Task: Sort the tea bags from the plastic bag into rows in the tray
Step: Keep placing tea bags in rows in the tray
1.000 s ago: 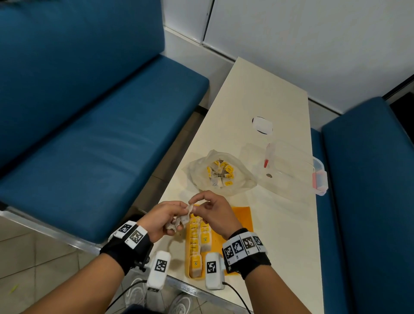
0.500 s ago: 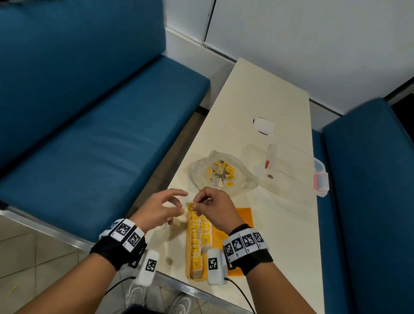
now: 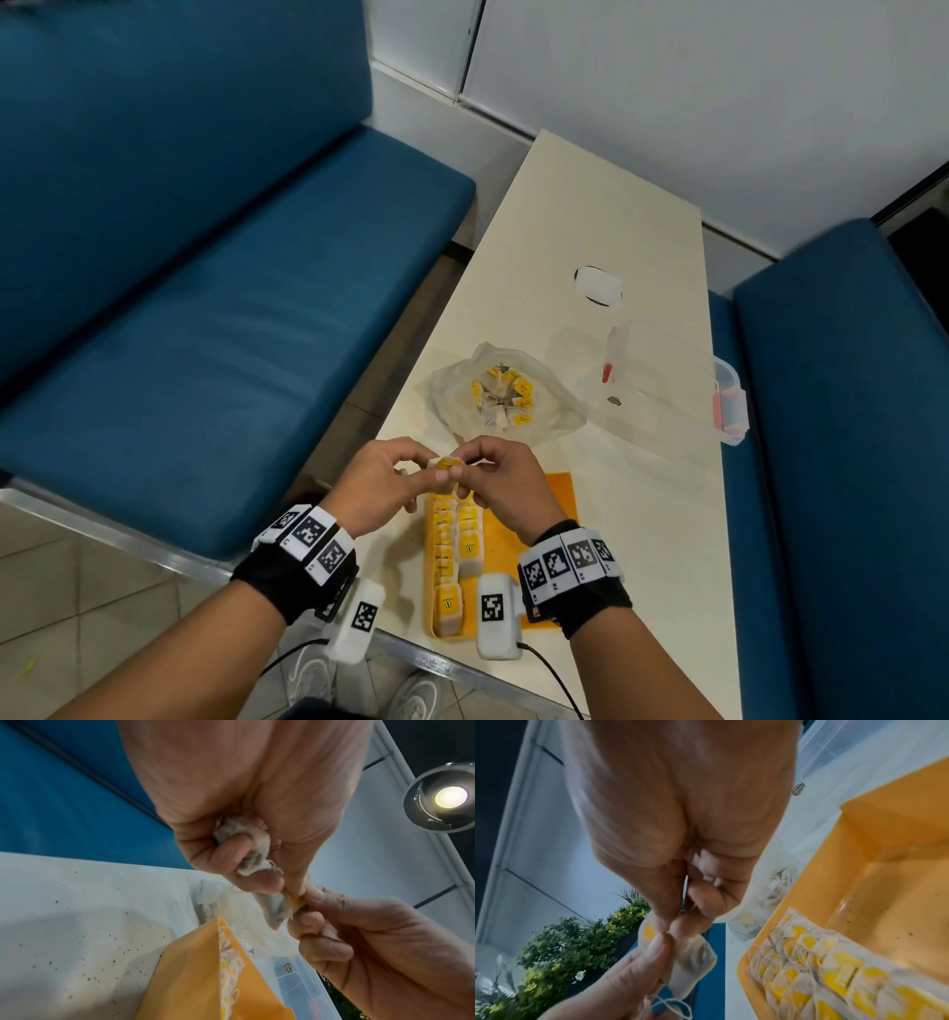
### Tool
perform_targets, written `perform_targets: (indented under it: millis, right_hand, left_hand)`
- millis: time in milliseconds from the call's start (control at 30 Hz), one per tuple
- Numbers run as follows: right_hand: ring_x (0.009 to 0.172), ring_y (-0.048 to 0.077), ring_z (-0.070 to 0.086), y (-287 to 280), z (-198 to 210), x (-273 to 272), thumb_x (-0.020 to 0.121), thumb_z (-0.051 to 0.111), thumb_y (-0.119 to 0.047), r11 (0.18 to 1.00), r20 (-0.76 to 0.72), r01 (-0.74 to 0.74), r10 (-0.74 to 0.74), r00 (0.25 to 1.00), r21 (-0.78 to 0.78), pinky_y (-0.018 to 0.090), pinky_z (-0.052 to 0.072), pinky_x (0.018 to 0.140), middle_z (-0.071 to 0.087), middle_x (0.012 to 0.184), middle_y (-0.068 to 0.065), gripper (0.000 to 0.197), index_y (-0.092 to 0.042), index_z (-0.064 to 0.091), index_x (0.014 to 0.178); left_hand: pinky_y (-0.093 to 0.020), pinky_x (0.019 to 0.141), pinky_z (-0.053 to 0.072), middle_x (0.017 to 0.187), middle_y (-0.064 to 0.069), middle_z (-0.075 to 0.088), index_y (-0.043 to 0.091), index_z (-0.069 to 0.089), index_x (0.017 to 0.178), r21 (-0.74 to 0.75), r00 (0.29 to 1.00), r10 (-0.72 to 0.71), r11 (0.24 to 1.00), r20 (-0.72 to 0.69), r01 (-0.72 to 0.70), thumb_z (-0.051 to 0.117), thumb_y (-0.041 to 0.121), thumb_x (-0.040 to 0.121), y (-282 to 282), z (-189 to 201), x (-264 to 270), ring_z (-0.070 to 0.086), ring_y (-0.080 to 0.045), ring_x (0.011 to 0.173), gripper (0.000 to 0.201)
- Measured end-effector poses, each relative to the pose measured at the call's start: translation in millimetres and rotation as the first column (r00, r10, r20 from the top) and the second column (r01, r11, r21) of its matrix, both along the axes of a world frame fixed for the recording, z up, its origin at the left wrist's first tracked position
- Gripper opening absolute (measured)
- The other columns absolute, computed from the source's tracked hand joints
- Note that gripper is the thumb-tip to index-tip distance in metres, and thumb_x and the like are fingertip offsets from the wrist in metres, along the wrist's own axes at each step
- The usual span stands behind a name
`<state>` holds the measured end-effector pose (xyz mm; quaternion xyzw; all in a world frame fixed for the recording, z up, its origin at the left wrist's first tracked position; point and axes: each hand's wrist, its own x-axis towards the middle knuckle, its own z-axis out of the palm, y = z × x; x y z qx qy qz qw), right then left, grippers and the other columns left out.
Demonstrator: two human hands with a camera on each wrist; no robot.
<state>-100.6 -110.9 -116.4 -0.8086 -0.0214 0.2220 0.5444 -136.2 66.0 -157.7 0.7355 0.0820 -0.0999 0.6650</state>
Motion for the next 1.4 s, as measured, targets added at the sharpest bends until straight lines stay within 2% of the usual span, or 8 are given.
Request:
perform_targets:
  millis: [100, 267, 433, 533, 633, 1000, 1267, 1400]
  right_hand:
    - [0.056, 0.017, 0.061, -3, -2, -3, 0.089, 0.069, -0.004, 0.999, -0.031, 0.035, -0.034, 0.999, 0.031, 0.026, 0.04, 0.048, 0.064, 0.067, 0.006, 0.005, 0.001, 0.069, 0.09]
    - [0.052, 0.02, 0.063, -22, -8, -9, 0.092, 0.066, -0.003, 0.997, -0.058, 0.076, -0.074, 0.996, 0.034, 0.026, 0.041, 0.043, 0.066, 0.064, 0.011, 0.004, -0.001, 0.063, 0.089]
    - [0.053, 0.022, 0.066, -51, -34, -24, 0.094, 0.063, -0.003, 0.987, -0.192, -0.021, -0.01, 0.981, -0.157, 0.026, 0.043, 0.041, 0.065, 0.06, 0.001, 0.008, -0.007, 0.058, 0.089]
    - [0.048, 0.018, 0.064, -60, -47, -36, 0.094, 0.06, 0.0, 0.965, -0.303, -0.095, 0.017, 0.953, -0.243, 0.025, 0.046, 0.042, 0.065, 0.059, 0.004, 0.009, -0.007, 0.056, 0.089]
    - [0.047, 0.017, 0.064, -59, -56, -42, 0.093, 0.059, 0.003, 0.95, -0.379, -0.144, 0.029, 0.925, -0.278, 0.025, 0.05, 0.044, 0.065, 0.059, 0.01, 0.011, -0.006, 0.055, 0.09]
    - [0.047, 0.021, 0.064, -47, -76, -44, 0.085, 0.063, 0.004, 0.939, -0.313, -0.058, -0.055, 0.948, -0.339, 0.027, 0.05, 0.046, 0.064, 0.055, 0.008, 0.015, -0.008, 0.056, 0.088]
    - [0.052, 0.026, 0.067, -41, -84, -43, 0.083, 0.067, 0.005, 0.942, -0.275, 0.038, -0.136, 0.952, -0.334, 0.035, 0.057, 0.054, 0.063, 0.057, 0.009, 0.02, -0.009, 0.053, 0.085]
    - [0.048, 0.025, 0.064, -38, -81, -46, 0.08, 0.068, 0.004, 0.93, -0.269, 0.069, -0.175, 0.947, -0.361, 0.038, 0.054, 0.053, 0.06, 0.064, 0.009, 0.023, -0.012, 0.051, 0.081]
  left_hand:
    - [-0.023, 0.051, 0.046, 0.08, 0.0, 0.075, 0.017, 0.077, 0.086, -0.001, 1.0, -0.013, 1.0, -0.011, 0.013, 0.081, 0.023, 0.085, -3, -1, -1, 0.057, -0.013, 0.048, 0.007]
    - [-0.025, 0.052, 0.05, 0.09, -0.005, 0.071, 0.03, 0.076, 0.095, 0.063, 1.0, -0.001, 0.998, -0.027, 0.003, 0.081, 0.03, 0.086, -3, -13, -2, 0.061, -0.014, 0.048, 0.01]
    - [-0.028, 0.057, 0.054, 0.085, -0.004, 0.069, 0.037, 0.063, 0.119, 0.163, 0.994, -0.058, 0.984, -0.097, 0.073, 0.082, 0.032, 0.084, -1, -26, -9, 0.064, -0.013, 0.05, 0.04]
    - [-0.023, 0.057, 0.05, 0.085, -0.003, 0.07, 0.036, 0.052, 0.134, 0.202, 0.986, -0.094, 0.972, -0.136, 0.12, 0.083, 0.031, 0.082, -4, -31, -13, 0.064, -0.011, 0.051, 0.06]
    - [-0.02, 0.056, 0.051, 0.085, -0.002, 0.069, 0.031, 0.049, 0.142, 0.225, 0.979, -0.121, 0.962, -0.163, 0.156, 0.083, 0.028, 0.083, -7, -34, -15, 0.064, -0.009, 0.052, 0.068]
    - [-0.021, 0.054, 0.051, 0.082, -0.004, 0.069, 0.031, 0.055, 0.138, 0.19, 0.977, -0.134, 0.968, -0.166, 0.165, 0.082, 0.02, 0.084, -9, -40, -14, 0.063, -0.012, 0.051, 0.061]
    - [-0.02, 0.055, 0.051, 0.082, -0.01, 0.072, 0.03, 0.057, 0.136, 0.152, 0.978, -0.131, 0.976, -0.165, 0.156, 0.083, 0.017, 0.082, -8, -43, -12, 0.063, -0.013, 0.052, 0.061]
    - [-0.024, 0.06, 0.055, 0.085, -0.006, 0.07, 0.032, 0.056, 0.134, 0.161, 0.978, -0.121, 0.976, -0.171, 0.149, 0.08, 0.023, 0.087, -9, -45, -12, 0.067, -0.014, 0.058, 0.054]
